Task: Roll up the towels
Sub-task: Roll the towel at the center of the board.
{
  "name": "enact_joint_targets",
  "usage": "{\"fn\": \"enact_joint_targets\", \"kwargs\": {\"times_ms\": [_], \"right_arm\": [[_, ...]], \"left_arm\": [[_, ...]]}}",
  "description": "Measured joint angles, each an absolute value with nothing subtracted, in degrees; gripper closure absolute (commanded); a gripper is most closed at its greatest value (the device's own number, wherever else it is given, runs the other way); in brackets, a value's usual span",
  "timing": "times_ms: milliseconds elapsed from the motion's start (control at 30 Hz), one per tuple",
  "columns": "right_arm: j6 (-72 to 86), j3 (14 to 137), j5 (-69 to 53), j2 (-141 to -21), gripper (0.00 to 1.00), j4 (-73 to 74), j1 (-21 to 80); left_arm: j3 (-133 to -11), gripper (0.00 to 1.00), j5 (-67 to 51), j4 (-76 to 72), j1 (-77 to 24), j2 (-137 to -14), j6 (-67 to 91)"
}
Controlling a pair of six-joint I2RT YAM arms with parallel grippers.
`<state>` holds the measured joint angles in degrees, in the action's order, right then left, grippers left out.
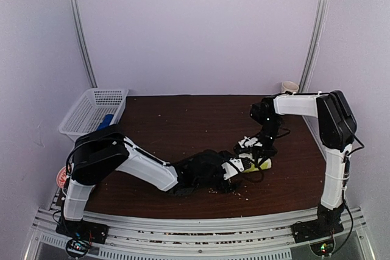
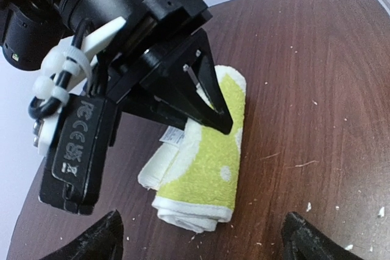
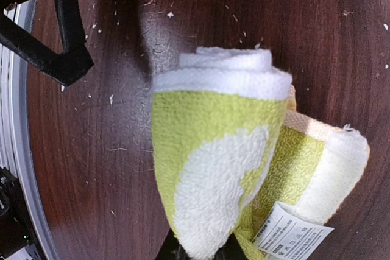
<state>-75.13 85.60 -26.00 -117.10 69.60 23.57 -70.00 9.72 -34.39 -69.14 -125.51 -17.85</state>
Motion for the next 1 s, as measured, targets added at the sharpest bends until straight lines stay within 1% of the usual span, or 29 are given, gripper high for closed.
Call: {"fn": "enact_joint_targets", "kwargs": {"times_ms": [133, 233, 533, 833, 1000], "right_arm": [[-73.2, 84.8, -27.2, -116.9, 0.87, 69.0, 23.3], [-73.1, 84.2, -27.7, -116.6, 0.86, 68.7, 23.3], [-73.1, 83.8, -27.9, -116.6, 0.86, 68.6, 23.3], [-75.7, 84.0, -26.4, -116.6, 0.85, 69.3, 23.3], [-77.7, 84.9, -25.0, -116.8, 0.86, 70.6, 23.3]], "left_arm": [[-69.1, 0.05, 10.7, -34.6, -69.9, -125.2, -15.0], [-67.6, 0.05, 10.4, -34.7, -70.2, -124.6, -14.4], [-69.7, 0.10, 9.8, -34.3, -70.6, -125.5, -21.3], [-72.9, 0.19, 10.2, -32.0, -70.6, -129.3, -30.8], [-76.4, 0.27, 10.7, -29.1, -70.6, -130.7, -33.3]]}}
